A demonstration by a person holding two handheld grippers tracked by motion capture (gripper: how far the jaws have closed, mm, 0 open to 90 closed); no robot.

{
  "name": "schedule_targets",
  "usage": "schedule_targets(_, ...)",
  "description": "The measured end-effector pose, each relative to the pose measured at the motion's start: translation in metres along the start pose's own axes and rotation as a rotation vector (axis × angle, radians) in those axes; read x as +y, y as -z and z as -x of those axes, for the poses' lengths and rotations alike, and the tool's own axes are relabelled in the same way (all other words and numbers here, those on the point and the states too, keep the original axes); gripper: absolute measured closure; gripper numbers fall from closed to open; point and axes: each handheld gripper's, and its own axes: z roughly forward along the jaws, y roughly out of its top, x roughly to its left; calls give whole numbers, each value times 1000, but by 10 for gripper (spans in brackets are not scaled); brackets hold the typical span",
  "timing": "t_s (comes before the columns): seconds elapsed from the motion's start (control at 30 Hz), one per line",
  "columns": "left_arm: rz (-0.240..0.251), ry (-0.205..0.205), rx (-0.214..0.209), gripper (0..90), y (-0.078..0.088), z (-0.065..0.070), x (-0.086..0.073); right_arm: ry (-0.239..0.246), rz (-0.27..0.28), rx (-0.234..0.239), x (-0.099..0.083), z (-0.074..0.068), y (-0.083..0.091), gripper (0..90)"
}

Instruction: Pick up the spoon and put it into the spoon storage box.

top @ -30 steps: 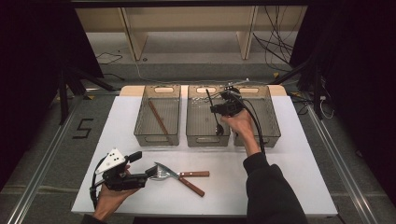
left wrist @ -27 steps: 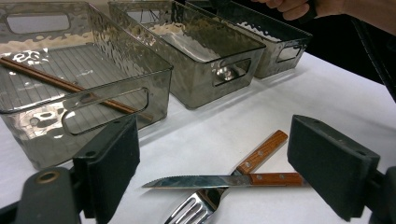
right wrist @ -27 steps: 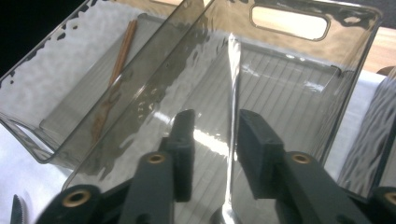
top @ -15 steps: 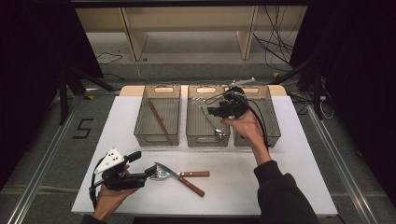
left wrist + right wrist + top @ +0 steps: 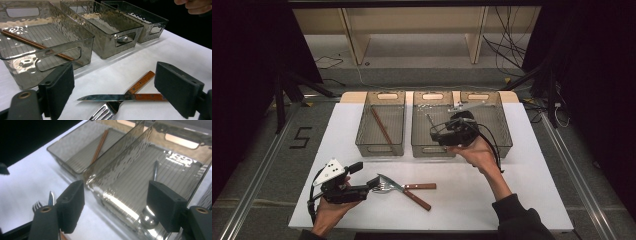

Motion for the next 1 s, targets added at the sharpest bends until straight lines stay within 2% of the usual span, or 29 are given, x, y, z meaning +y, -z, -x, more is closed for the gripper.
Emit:
schedule_targets(0.27, 2, -4, 1, 161, 1, 0, 0, 11, 7, 20, -15, -13, 5, 289)
schedule_targets(0.6, 0, -6, 0, 161, 0, 0, 0, 12, 13, 43, -35, -23, 10, 280)
schedule_targets(1.0, 2, -2, 4, 161, 0, -1, 0, 29, -2, 68, -46, -33, 11, 275)
